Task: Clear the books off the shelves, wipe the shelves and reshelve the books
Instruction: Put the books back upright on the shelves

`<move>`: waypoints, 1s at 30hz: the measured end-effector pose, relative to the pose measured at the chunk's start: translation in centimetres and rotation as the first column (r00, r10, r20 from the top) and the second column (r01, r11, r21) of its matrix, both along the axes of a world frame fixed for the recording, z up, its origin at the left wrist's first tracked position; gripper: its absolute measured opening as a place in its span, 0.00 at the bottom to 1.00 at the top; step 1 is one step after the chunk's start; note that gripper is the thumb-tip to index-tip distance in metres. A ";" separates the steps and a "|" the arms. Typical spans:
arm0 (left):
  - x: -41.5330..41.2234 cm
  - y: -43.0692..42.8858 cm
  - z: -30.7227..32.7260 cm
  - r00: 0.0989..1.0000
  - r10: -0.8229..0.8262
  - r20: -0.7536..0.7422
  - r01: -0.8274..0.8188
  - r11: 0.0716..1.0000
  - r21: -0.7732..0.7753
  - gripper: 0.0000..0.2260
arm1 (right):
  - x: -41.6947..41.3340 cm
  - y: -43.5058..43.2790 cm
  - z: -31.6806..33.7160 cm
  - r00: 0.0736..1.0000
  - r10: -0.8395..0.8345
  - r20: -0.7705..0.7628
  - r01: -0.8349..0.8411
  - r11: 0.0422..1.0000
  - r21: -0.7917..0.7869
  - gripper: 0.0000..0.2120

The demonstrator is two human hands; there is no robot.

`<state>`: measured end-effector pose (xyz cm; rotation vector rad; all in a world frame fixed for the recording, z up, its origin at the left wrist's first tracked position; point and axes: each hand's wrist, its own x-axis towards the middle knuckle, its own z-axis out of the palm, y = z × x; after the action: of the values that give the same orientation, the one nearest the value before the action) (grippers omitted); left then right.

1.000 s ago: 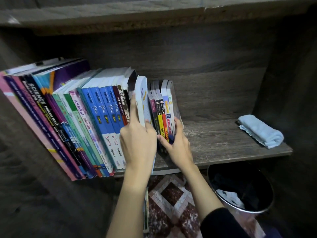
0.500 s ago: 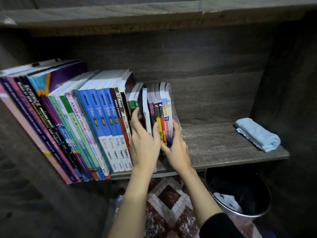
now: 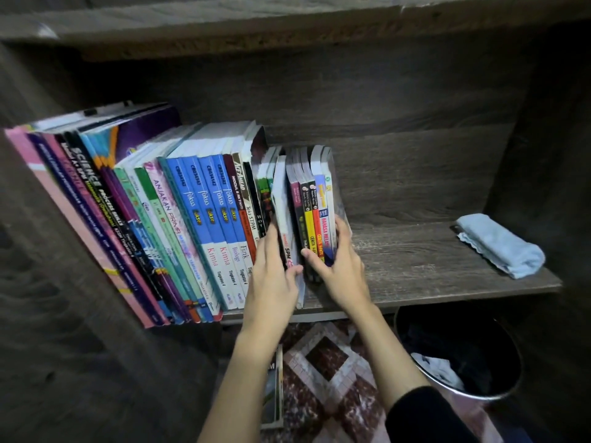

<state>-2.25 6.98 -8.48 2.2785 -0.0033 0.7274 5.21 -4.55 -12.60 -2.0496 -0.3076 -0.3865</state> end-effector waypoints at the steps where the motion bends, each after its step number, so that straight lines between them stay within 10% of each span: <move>1: 0.2 -0.1 -0.2 0.999 0.031 0.018 -0.031 1.000 -0.004 0.32 | 0.0 0.0 0.0 1.000 0.002 0.001 -0.002 1.000 0.003 0.37; 13: 1.5 0.3 -2.9 0.968 0.078 0.239 -0.131 0.968 0.214 0.31 | 0.3 -0.5 -0.4 0.997 0.079 -0.024 -0.077 0.993 0.093 0.39; 22: 2.7 -1.7 -4.6 0.922 0.380 0.080 -0.362 0.769 0.527 0.63 | 2.1 -2.3 -2.5 0.943 0.224 -0.246 -0.178 0.964 0.196 0.58; 30: 4.3 -1.0 -4.9 0.875 0.446 0.189 -0.467 0.671 0.575 0.61 | 2.9 -1.8 -3.3 0.910 0.336 -0.241 -0.271 0.925 0.267 0.46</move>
<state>2.01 6.00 -13.39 2.9349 0.3944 1.1574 8.13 -6.38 -15.89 -1.7638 -0.3831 0.0662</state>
